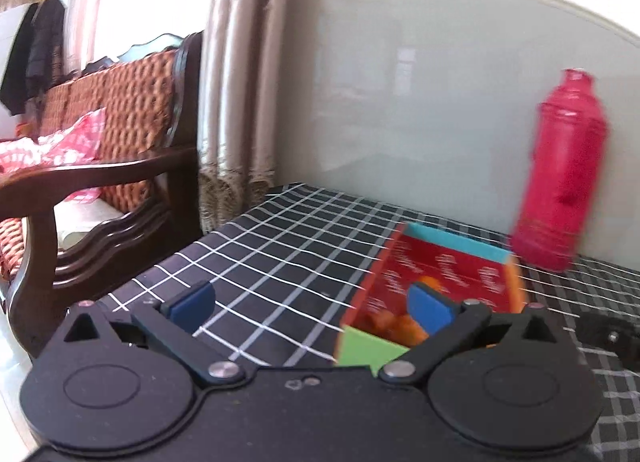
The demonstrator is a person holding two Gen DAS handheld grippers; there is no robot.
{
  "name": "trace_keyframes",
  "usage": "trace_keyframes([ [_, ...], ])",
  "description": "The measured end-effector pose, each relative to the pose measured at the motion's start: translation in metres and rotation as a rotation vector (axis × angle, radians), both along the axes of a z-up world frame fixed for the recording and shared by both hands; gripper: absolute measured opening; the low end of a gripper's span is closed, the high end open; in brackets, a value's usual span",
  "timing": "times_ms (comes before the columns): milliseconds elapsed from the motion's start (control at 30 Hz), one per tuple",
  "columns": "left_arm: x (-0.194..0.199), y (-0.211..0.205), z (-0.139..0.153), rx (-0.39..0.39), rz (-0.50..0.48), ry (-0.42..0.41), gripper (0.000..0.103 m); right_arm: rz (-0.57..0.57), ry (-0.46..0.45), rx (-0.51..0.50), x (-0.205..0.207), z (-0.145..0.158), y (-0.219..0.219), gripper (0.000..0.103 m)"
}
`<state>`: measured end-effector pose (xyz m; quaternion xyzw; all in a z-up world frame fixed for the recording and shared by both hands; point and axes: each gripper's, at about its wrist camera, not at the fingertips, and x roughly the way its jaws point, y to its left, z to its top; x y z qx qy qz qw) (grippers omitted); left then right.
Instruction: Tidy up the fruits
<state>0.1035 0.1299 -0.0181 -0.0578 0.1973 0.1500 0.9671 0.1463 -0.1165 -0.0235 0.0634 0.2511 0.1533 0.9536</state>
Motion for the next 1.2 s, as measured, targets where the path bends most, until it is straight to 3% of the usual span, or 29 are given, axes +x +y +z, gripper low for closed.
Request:
trace_keyframes([
  [233, -0.066, -0.030, 0.028, 0.002, -0.099, -0.030, 0.097, -0.163, -0.003, -0.013, -0.079, 0.025, -0.028, 0.103],
  [467, -0.102, -0.053, 0.045, 0.044, -0.151, -0.050, 0.097, -0.207, -0.028, -0.035, -0.125, 0.037, -0.031, 0.103],
  [1200, -0.104, -0.062, 0.039, 0.038, -0.180, -0.002, 0.097, -0.185, -0.030, -0.038, -0.130, 0.035, -0.022, 0.103],
])
